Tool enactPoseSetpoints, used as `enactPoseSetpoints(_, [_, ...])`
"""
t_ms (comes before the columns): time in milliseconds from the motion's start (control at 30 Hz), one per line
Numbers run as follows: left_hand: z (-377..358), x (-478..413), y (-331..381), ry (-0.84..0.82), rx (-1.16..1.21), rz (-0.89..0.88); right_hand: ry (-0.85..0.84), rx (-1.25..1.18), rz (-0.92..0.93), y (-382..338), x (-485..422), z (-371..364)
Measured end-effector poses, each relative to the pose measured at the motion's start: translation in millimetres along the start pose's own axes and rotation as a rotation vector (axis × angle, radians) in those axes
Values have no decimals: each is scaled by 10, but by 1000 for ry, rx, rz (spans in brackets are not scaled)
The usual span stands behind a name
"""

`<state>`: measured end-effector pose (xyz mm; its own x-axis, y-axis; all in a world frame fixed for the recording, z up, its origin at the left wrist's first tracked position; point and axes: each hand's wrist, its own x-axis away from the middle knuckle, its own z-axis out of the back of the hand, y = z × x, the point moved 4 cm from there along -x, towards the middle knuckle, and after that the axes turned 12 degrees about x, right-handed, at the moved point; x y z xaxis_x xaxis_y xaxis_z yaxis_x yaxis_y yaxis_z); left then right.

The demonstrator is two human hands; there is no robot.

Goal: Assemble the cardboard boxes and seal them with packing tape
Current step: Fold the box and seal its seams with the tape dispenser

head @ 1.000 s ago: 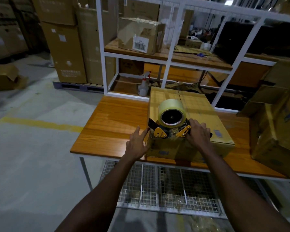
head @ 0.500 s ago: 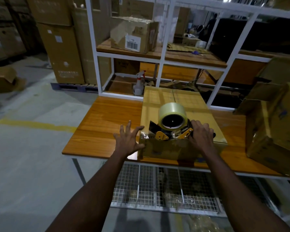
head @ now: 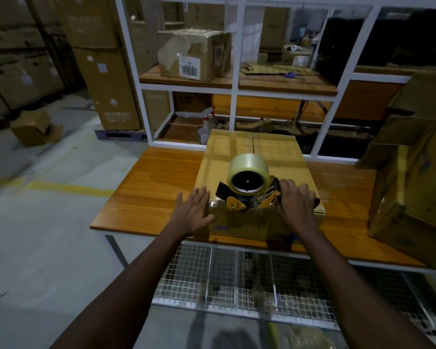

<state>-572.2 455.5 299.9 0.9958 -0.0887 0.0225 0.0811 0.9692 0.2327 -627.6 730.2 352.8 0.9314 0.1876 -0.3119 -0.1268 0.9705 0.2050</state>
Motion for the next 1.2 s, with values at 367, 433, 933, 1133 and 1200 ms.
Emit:
enactPoseSetpoints(367, [-13, 12, -8, -58, -59, 76, -6, -45, -42, 692, 137, -150])
enactPoseSetpoints(433, [7, 13, 56, -56, -52, 117, -2, -34, -31, 789, 155, -159])
enactPoseSetpoints(933, [-180, -157, 702, -104, -110, 70, 4, -106, -25, 1066, 251, -192])
enactPoseSetpoints(1133, [-165, -133, 746, -101, -97, 78, 63, -122, -74, 1638, 374, -326])
enactPoseSetpoints(1200, [-172, -127, 793, -83, -76, 110, 69, -118, -76, 1680, 373, -334])
